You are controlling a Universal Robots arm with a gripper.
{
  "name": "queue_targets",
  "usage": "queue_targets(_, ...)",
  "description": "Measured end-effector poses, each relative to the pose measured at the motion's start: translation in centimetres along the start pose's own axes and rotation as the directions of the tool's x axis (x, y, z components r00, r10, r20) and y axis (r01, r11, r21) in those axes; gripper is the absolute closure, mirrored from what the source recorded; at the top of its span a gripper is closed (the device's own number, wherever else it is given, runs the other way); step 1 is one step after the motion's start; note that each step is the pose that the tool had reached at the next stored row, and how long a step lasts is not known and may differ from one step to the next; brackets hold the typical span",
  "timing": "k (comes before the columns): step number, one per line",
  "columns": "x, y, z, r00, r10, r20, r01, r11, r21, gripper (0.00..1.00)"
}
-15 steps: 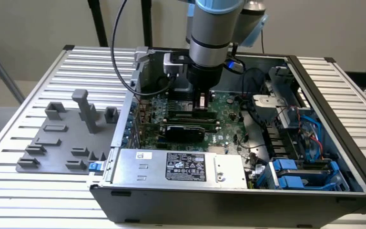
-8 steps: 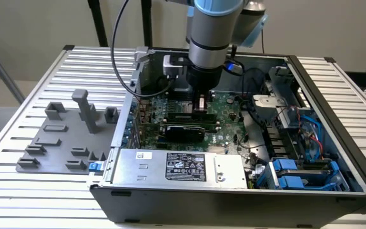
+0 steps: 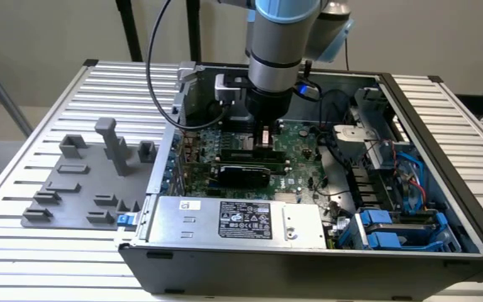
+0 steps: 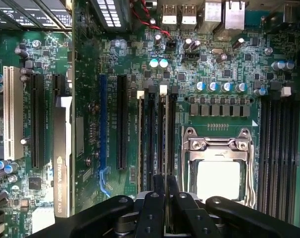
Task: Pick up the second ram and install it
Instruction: 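Insert the second ram into the second slot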
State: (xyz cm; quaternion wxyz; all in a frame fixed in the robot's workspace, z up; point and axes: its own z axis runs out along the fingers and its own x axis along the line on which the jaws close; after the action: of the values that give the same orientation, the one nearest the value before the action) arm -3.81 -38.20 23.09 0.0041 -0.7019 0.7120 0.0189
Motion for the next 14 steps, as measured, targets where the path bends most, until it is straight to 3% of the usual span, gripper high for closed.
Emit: queue_targets(14,0.03,0.01,0.23,1.0000,0.003,-0.0045,-0.003,1.0000,0.0002,1.00)
